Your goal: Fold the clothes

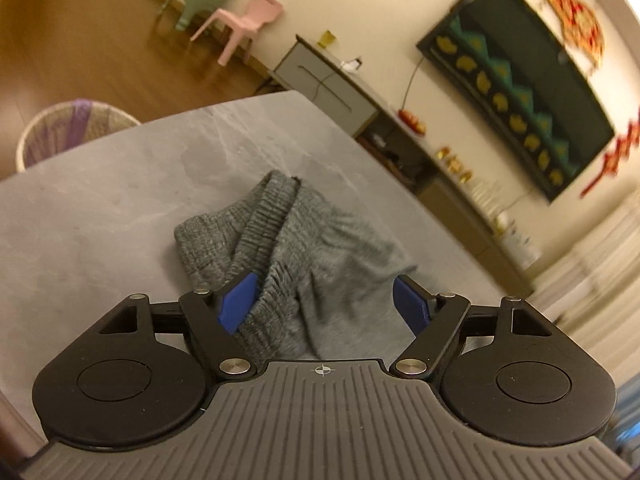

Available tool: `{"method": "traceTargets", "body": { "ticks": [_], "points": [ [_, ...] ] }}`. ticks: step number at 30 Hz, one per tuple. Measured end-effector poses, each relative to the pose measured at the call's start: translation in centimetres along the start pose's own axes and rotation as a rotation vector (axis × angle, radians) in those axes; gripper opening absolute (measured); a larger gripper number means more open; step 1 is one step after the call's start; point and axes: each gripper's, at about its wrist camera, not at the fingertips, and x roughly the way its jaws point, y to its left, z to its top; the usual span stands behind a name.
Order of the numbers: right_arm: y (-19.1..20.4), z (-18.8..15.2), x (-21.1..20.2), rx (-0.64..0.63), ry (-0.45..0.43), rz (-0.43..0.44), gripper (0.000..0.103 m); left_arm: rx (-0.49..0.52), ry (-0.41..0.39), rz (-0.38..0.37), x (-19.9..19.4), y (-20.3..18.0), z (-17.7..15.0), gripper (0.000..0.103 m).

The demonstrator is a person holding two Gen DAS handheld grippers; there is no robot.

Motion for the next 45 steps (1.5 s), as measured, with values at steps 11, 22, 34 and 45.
{"method": "traceTargets", "body": {
  "ticks": [11, 22, 34, 45],
  "points": [
    [-0.9, 0.8, -3.0, -0.059, -0.016, -0.001, 0.003, -0.05, -0.012, 0.003, 2.3, 1.8, 9.3, 0.0],
    [0.3, 0.1, -2.7, -0.221, 0.05, -0.006, 0.003, -0.142, 0.097, -0.019, 2.4, 6.7, 6.9, 0.0],
    [2.2, 0.9, -1.3, -0.298, 0.04, 0.019, 0.004, 0.005, 0.08, 0.082, 1.4, 4.3, 4.3, 0.011],
    [-2.0, 0.8, -6.3, -0.155, 0.068, 0.154, 0.046, 0.046, 0.023, 0.159, 0.0, 4.3, 4.5, 0.015]
  ]
}}
